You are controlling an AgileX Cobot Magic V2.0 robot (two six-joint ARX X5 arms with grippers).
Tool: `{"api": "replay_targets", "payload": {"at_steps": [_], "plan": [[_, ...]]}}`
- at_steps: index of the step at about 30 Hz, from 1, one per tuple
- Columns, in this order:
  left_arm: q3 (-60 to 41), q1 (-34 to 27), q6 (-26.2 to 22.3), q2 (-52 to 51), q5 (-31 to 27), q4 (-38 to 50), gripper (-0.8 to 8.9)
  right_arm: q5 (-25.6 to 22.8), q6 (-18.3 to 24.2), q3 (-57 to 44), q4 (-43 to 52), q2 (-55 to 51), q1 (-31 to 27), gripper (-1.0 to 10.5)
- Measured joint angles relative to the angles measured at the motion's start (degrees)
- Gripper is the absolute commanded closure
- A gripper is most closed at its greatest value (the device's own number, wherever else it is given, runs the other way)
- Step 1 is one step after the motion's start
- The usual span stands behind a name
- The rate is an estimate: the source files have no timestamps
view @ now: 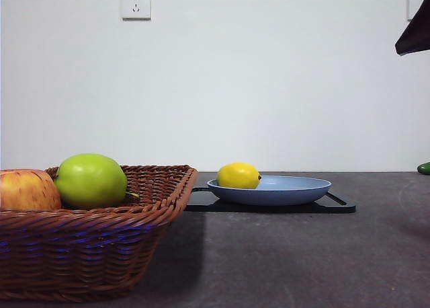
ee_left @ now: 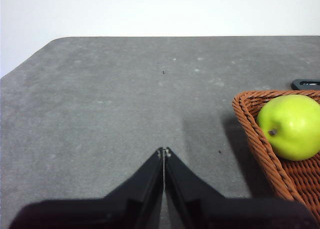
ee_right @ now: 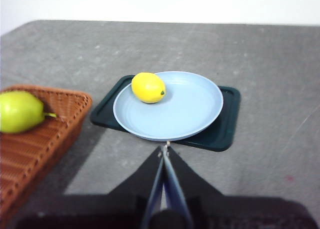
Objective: Take the lemon from the basket,put the lemon in the plate,hand out the plate
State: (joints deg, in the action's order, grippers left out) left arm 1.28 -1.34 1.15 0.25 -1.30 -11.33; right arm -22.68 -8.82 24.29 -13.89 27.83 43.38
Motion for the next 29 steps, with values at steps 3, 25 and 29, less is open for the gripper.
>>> {"api": "replay_targets", "payload": {"at_steps": [3,25,29], "plan": [[0.0,0.0,0.0,0.0,0.0,0.0,8.05,1.3,3.6,-0.3,-0.8,-4.7,-3.1,9.4],[0.0,0.0,0.0,0.0,0.0,0.0,8.05,30.0,5.9,-23.6,7.5,-23.6,-37.8,9.4],[0.0,0.0,0.0,0.0,0.0,0.0,8.05,30.0,6.0,-23.6,5.2,-24.5,-37.8,9.4]]}}
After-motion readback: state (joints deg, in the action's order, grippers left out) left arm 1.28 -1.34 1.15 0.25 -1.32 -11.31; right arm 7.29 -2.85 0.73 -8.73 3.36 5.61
